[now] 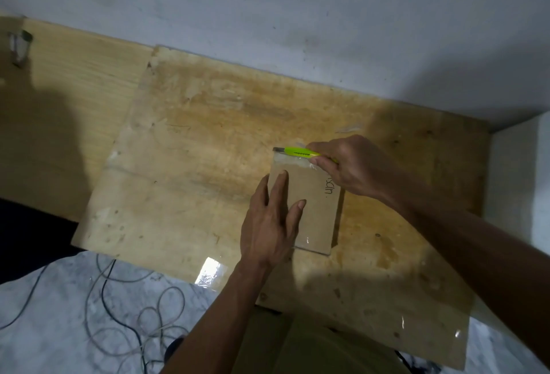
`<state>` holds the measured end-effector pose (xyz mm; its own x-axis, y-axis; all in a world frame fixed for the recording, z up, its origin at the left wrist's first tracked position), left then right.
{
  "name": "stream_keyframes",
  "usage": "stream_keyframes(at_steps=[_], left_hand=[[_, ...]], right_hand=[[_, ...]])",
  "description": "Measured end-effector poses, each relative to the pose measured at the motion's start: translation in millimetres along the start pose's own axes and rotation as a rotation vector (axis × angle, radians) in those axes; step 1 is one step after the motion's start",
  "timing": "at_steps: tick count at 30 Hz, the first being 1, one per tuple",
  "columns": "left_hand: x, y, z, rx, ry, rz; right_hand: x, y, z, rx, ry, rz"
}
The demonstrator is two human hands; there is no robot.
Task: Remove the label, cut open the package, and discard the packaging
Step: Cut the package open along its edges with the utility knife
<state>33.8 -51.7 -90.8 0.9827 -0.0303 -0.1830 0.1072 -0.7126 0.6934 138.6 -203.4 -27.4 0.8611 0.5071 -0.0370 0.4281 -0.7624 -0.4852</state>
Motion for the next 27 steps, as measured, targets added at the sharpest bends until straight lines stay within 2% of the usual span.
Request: stream_keyframes(at_steps=[11, 27], left_hand=[[0.2, -1.6, 1.6, -0.001, 0.003, 0.025], [1.0, -2.7, 2.1, 0.0, 0.004, 0.018]], right_hand=[[-5.5, -3.7, -4.9, 0.01, 0.059, -0.02], [-8.2, -3.5, -2.4, -0.019, 0.045, -0.028]])
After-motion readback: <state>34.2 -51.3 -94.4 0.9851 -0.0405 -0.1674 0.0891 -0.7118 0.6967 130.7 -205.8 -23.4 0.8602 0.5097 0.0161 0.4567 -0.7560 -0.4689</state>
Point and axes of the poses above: each hand's wrist, its own x-axis towards the middle knuckle, its own z-axis out of the palm, y = z × x, the point moved 7 cm from there along x, towards the middle knuckle, and after that the axes turned 4 degrees about -x, right-handed, at the moved point
